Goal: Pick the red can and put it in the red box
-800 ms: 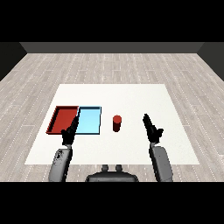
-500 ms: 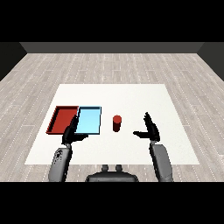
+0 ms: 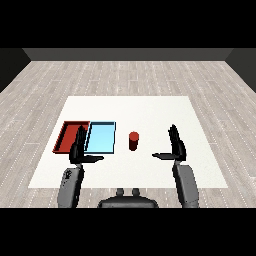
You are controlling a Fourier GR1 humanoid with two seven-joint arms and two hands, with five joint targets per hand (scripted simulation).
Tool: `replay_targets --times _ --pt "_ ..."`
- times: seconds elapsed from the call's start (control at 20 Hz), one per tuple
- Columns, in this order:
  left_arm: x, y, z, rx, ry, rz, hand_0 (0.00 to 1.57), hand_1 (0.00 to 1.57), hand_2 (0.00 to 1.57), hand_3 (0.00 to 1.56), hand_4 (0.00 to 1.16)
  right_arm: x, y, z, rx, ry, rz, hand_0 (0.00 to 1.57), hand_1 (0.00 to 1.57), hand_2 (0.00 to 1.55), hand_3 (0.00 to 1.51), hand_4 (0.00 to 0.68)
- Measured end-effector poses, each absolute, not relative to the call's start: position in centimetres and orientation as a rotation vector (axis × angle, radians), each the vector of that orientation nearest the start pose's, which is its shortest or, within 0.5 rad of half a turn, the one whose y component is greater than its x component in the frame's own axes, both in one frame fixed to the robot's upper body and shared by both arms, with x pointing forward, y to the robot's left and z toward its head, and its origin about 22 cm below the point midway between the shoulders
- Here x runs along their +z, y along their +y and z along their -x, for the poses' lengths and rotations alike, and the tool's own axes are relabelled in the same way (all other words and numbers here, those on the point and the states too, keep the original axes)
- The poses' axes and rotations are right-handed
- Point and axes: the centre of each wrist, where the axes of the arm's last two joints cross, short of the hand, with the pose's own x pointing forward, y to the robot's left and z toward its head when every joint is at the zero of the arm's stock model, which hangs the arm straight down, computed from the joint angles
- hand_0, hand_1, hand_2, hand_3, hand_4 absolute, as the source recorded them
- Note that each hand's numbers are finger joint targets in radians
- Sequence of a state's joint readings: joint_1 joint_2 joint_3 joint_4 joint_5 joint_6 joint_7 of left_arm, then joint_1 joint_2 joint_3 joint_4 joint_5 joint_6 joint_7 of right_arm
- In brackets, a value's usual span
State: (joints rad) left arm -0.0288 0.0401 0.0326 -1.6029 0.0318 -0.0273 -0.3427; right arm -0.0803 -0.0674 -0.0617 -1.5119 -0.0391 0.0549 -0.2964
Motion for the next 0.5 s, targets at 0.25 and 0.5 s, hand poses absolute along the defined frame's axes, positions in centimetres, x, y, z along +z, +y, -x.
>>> replay_targets --times 0.25,0.5 --pt "1.26 24.47 -25.04 -0.009 -2.000 0.011 0.00 0.00 0.00 0.00 0.00 0.03 -25.34 -26.65 0.038 -1.898 -0.018 0.00 0.00 0.00 0.00 0.000" --pt "2.10 24.90 -24.74 0.000 -2.015 0.018 0.00 0.00 0.00 0.00 0.00 0.04 -24.74 -26.98 0.040 -1.892 -0.051 0.00 0.00 0.00 0.00 0.000"
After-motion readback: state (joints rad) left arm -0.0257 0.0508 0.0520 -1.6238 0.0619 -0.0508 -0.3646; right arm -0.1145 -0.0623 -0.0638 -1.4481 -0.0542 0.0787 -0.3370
